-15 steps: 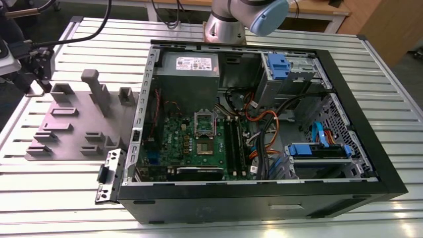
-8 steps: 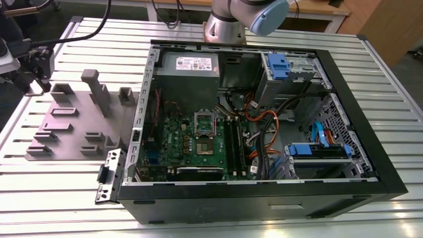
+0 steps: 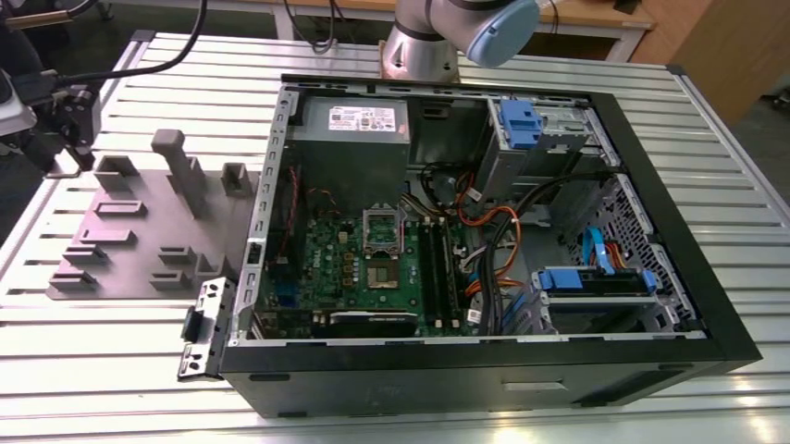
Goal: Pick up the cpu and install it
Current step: 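Pick up the cpu and move it towards the insertion slot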
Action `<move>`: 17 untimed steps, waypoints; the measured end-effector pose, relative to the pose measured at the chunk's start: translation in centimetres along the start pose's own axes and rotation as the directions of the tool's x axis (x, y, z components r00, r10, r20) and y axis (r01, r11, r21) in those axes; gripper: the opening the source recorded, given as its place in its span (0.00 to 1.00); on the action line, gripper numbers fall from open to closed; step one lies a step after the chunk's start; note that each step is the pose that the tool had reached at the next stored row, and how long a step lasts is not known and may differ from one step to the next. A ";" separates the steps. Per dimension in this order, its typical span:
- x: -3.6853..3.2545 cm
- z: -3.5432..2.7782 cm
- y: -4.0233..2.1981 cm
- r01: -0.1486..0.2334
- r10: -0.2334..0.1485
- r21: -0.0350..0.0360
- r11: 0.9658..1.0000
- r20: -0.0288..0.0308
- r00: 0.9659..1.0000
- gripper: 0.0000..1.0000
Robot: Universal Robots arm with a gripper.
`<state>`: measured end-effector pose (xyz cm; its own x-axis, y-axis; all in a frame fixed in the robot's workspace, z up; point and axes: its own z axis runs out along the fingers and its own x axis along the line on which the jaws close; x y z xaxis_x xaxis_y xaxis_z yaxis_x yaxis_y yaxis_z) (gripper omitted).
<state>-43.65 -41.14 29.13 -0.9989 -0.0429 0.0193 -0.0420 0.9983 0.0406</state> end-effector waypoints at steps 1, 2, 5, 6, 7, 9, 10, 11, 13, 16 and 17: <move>0.00 -0.02 0.00 0.000 0.000 0.000 1.000 0.000 1.000 0.45; 0.00 -0.05 0.00 0.000 0.000 0.000 1.000 0.000 1.000 0.45; 0.00 -0.13 0.01 0.000 0.000 0.000 1.000 0.000 1.000 0.45; 0.00 -0.16 0.01 0.000 0.000 0.000 1.000 0.000 1.000 0.45; 0.00 -0.16 0.01 0.000 0.000 0.000 1.000 0.000 1.000 0.45; 0.00 -0.18 0.01 0.000 0.000 0.000 1.000 0.000 1.000 0.45; 0.00 -0.21 0.01 0.000 0.000 0.000 1.000 0.000 1.000 0.45; 0.01 -0.22 0.01 0.000 0.000 0.000 1.000 0.000 1.000 0.45; 0.01 -0.26 0.01 0.000 0.000 0.000 1.000 0.000 1.000 0.45; 0.01 -0.37 0.01 0.000 0.000 0.000 1.000 0.000 1.000 0.45; 0.01 -0.40 0.02 0.000 0.000 0.000 1.000 0.000 1.000 0.45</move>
<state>-43.66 -41.14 29.53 -0.9989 -0.0428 0.0195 -0.0420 0.9983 0.0405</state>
